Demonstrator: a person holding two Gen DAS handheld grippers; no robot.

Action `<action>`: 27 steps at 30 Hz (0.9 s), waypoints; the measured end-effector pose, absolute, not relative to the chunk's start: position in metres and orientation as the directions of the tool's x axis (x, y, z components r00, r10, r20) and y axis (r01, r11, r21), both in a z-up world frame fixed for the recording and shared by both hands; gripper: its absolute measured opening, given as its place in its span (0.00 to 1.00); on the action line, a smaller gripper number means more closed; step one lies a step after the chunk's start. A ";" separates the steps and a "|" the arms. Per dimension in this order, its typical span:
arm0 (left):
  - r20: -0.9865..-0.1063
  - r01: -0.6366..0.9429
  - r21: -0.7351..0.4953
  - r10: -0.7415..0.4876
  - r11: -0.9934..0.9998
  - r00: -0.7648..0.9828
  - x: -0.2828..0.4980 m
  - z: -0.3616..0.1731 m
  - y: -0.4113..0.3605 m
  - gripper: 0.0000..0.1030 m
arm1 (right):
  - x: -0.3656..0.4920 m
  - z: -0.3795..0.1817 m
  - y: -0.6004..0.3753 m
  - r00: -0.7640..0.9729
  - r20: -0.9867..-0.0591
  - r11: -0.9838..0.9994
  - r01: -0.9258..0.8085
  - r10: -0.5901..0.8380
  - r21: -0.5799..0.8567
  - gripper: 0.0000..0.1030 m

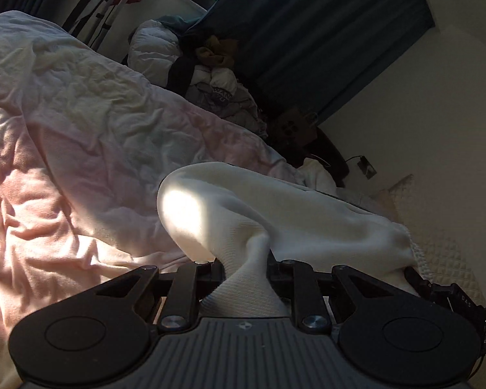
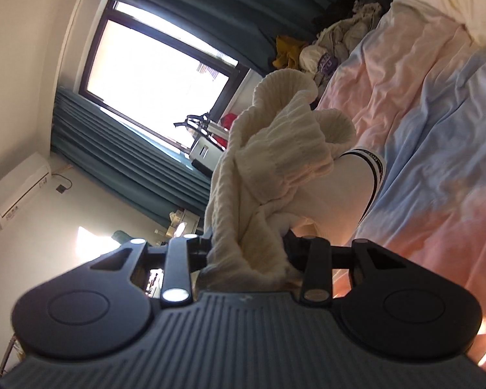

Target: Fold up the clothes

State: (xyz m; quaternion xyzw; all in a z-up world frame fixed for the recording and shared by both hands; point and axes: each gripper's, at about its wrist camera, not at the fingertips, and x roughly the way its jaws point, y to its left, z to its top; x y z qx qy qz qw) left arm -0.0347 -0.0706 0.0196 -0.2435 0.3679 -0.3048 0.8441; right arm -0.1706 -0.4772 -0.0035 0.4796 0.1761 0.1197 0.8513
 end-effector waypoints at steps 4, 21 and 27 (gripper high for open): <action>-0.464 0.446 -0.611 -0.752 0.654 0.468 -0.046 0.026 -0.148 0.20 | -0.229 0.003 -0.524 0.953 -0.168 0.525 0.011 0.252 0.851 0.39; -0.415 0.690 -0.644 -0.909 0.331 0.049 -0.160 0.001 -0.464 0.20 | -0.492 -0.025 -0.671 0.957 -0.099 0.442 0.217 -0.274 0.870 0.39; -0.462 0.677 -0.675 -0.884 0.294 -0.076 -0.197 -0.057 -0.529 0.20 | -0.561 -0.067 -0.686 0.903 -0.129 0.378 0.297 -0.410 0.877 0.39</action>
